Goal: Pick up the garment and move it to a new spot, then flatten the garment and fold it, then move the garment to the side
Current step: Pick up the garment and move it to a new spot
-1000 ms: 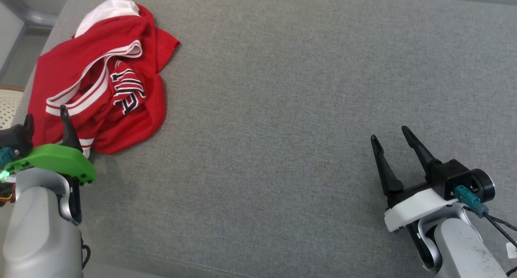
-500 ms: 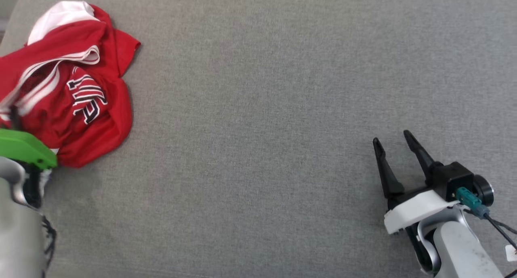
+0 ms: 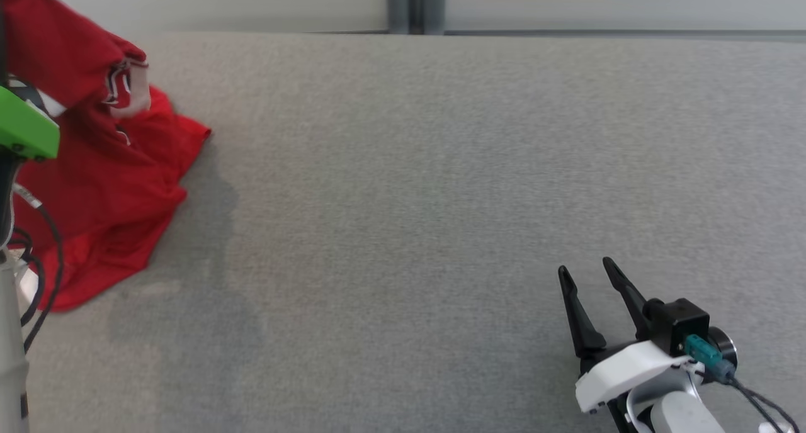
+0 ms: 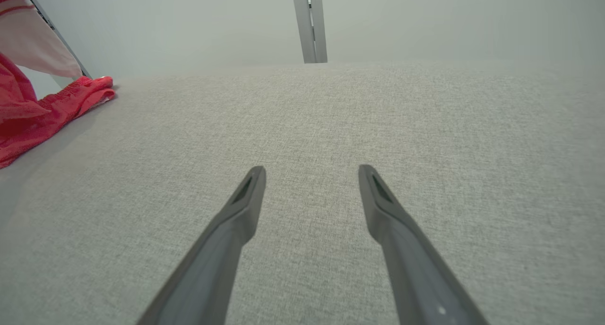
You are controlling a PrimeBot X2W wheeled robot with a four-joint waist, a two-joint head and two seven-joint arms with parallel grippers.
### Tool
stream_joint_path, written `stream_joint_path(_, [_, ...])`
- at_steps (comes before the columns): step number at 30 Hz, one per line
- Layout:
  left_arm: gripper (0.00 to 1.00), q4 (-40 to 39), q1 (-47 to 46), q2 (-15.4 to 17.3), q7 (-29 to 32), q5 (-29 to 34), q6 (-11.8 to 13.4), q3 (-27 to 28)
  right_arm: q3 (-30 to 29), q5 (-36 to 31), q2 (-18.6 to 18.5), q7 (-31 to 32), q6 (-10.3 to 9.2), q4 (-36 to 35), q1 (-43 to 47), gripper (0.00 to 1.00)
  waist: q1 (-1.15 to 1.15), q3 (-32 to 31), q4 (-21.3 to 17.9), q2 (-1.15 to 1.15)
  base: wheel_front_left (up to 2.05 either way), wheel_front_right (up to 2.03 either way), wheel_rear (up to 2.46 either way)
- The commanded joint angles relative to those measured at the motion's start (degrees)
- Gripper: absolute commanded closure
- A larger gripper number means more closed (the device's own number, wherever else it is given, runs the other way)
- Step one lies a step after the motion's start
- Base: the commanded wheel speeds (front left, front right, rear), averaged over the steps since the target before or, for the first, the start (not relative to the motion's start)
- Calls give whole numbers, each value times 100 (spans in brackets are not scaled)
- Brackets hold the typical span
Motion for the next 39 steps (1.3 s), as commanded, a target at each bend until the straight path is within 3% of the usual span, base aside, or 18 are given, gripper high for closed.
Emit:
stream_joint_path(1, [100,-431,166,39,243,-167,-17,-51,-12,21,10,-19,0,15,118,0,0,-392,-517,0,0,0,0])
stream_joint_path(6, [100,-1827,392,23,1123,-799,-13,-196,-49,27,75,-18,0,41,256,0,0,-531,-971,0,0,0,0])
stream_joint_path(11, [100,-3078,586,-124,1937,-1934,23,-299,-68,16,98,-18,0,61,323,0,0,-500,-1384,0,0,0,0])
stream_joint_path(15, [100,-3707,653,-250,2416,-2631,186,-384,-45,48,121,-18,0,42,232,0,0,-355,-1672,0,0,0,0])
stream_joint_path(18, [100,-3810,549,-213,2617,-2803,314,-408,26,77,133,-18,0,34,84,0,0,-184,-1919,0,0,0,0])
stream_joint_path(22, [100,-3375,328,-203,2831,-2800,455,-549,183,244,145,-18,0,6,-116,0,0,122,-2306,0,0,0,0])
stream_joint_path(28, [100,-1839,-109,-156,2820,-2266,437,-903,387,632,149,-18,0,-72,-417,0,0,736,-2863,0,0,0,0])
stream_joint_path(31, [100,-839,-356,10,2459,-1695,299,-1107,472,778,148,-18,0,-70,-524,0,0,1023,-3120,0,0,0,0])
stream_joint_path(37, [100,773,-690,366,996,-619,43,-1566,490,1003,151,-18,0,-58,-588,0,0,1320,-3419,0,0,0,0])
stream_joint_path(39, [64,1179,-721,421,508,-424,21,-1726,482,1025,153,-18,0,-50,-566,0,0,1333,-3430,0,0,0,0])
